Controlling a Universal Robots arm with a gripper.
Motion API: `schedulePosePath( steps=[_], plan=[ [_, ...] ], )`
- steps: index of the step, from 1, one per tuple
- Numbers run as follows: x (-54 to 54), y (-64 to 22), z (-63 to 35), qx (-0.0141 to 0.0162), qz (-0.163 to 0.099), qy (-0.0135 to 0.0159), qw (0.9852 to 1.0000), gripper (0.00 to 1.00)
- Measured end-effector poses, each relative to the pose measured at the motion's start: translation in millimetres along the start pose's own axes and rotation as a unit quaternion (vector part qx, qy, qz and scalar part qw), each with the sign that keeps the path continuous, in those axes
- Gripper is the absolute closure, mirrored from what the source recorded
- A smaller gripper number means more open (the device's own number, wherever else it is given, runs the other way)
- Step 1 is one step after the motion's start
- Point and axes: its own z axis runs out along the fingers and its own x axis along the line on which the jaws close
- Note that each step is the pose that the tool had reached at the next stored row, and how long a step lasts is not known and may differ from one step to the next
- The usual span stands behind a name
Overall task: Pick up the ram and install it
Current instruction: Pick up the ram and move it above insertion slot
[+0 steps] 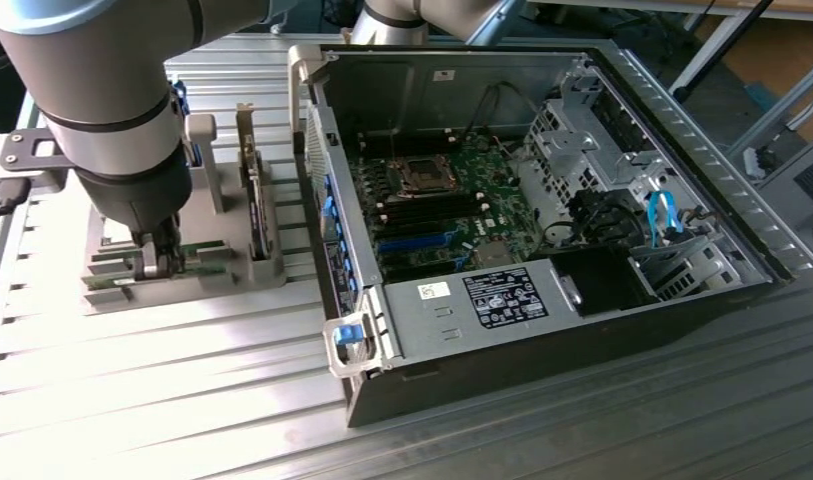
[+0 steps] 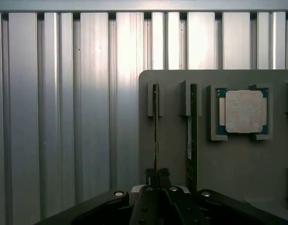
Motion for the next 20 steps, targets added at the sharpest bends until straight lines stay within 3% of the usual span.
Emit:
schedulePosePath(
  steps=[6, 14, 20],
  plan=[
    [0.0, 0.1, -16.5, 0.0000, 0.000, 0.0000, 1.0000, 0.88],
    [-0.1, 0.0, -45.6, 0.0000, 0.000, 0.0000, 1.0000, 0.88],
    [-0.2, -0.2, -57.7, 0.0000, 0.000, 0.0000, 1.0000, 0.88]
  ],
)
